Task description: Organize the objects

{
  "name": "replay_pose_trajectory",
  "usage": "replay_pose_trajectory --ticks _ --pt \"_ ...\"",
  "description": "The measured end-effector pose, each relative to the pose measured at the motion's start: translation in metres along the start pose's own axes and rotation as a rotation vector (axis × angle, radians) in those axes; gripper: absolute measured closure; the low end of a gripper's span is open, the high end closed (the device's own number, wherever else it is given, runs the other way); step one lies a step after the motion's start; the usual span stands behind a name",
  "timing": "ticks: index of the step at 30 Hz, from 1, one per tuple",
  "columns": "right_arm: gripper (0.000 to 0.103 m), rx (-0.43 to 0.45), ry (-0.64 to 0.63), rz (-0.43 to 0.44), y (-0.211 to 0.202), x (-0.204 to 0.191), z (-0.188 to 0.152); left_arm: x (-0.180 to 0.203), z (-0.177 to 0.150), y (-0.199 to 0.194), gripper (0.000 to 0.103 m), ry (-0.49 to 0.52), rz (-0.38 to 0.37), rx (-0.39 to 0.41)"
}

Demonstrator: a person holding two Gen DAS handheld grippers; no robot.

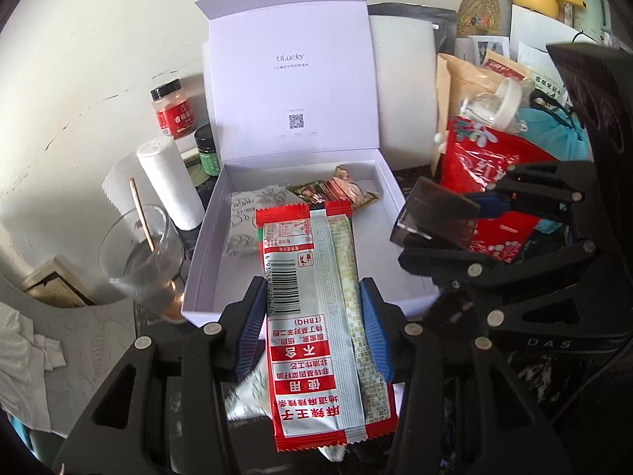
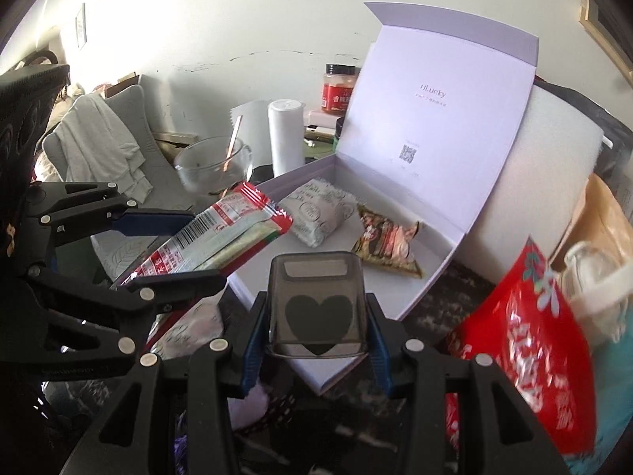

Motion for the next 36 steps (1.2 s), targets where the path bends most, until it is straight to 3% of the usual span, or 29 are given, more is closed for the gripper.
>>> replay_pose_trajectory --ticks 12,36 --pt "0.057 -0.008 -0.01 -0.021 0.037 0.022 0.04 -0.032 0.035 0.051 0.058 0.027 0.019 -0.018" --pt "0.057 -0.088 0.035 -0.059 0.129 0.06 0.071 -0.063 0.062 0.143 0.058 0.082 0.005 -0.067"
Point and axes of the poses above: each gripper's, at about its wrist camera, not at the fingertips, and y roughly the way its jaws point, x to its right, z to its top, the point moved 6 cm from there along y, roughly the way its jaws point, and after that the axes turned 7 degrees about y, right-handed, at the moved point
